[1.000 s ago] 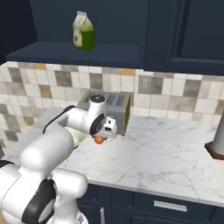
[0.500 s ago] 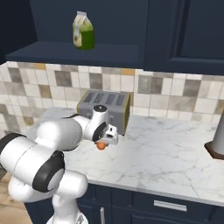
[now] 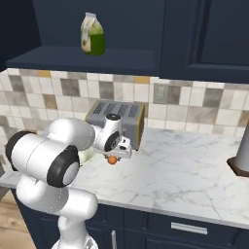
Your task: Pick the egg and butter from the fridge and place them by the bowl for mixing.
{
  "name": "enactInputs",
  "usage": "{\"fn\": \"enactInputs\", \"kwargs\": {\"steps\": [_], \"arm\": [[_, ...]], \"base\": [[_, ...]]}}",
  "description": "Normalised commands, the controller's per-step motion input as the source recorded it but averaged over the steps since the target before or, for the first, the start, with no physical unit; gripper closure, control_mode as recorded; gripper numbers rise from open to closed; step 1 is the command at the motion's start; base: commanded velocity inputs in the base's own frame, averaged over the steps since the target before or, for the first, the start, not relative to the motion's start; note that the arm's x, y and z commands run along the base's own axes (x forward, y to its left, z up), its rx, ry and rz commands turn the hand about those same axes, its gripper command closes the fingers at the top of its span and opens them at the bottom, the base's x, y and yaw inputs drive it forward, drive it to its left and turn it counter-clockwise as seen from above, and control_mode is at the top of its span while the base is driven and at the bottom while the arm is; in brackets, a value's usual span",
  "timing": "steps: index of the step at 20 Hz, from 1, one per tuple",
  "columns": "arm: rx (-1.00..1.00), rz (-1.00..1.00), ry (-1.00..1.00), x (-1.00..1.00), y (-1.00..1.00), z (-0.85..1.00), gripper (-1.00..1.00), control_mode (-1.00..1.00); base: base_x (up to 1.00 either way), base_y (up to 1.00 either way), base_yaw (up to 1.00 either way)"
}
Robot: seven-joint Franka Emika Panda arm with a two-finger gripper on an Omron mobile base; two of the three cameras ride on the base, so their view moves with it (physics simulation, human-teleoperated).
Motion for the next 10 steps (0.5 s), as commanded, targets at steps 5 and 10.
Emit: {"fn": "enactInputs", "kwargs": {"steps": [5,10], "arm": [[0.0,0.0,0.0,-0.01,0.0,0.01,-1.0,-1.0],[0.0,0.0,-0.08,-0.28,-0.09,0.39,-1.0,-1.0]], "base": [[0.0,0.0,0.0],[0.0,0.0,0.0]]}}
